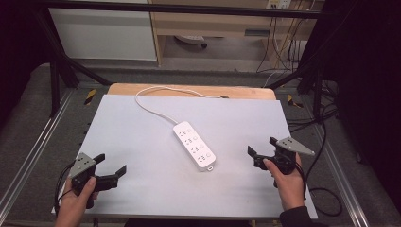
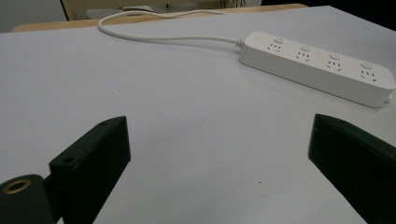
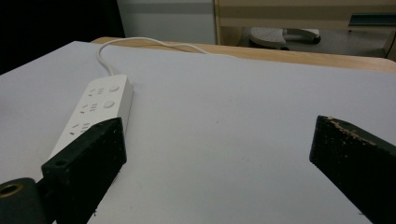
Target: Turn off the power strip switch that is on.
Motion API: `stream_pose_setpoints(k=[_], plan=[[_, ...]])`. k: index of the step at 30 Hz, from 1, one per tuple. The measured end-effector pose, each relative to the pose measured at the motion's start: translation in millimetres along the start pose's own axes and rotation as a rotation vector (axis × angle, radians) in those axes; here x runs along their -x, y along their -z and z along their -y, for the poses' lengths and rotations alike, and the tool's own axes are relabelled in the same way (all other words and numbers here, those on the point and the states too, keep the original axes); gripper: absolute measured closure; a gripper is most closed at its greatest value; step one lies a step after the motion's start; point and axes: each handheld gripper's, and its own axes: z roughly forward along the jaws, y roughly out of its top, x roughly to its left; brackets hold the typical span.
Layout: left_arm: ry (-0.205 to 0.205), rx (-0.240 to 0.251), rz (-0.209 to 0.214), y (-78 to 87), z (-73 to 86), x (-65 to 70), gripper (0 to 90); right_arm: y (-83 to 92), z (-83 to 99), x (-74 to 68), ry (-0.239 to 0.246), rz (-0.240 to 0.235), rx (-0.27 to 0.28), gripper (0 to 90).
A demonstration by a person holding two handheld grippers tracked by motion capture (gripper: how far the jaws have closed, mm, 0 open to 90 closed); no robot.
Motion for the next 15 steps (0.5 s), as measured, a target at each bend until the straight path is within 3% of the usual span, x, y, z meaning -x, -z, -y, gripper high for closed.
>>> stream_pose_setpoints(k=[10,11,15], plan=[[-0.001,-0.002,0.003,-1.1,0.1,-0.2,5.5,-14.1,-19.9,-2.8,0.005,-0.026,0.010,4.3],[0.000,-0.003,0.004,-1.2,0.2,-0.1,5.5,-16.7,-25.0,-4.7,0.018,-0.038,0.020,11.3],[0.002,-0.005,0.001,-1.2,0.4,-0.3,5.4,-21.0,-33.7,-8.2,0.030,-0.052,0.038,18.6]])
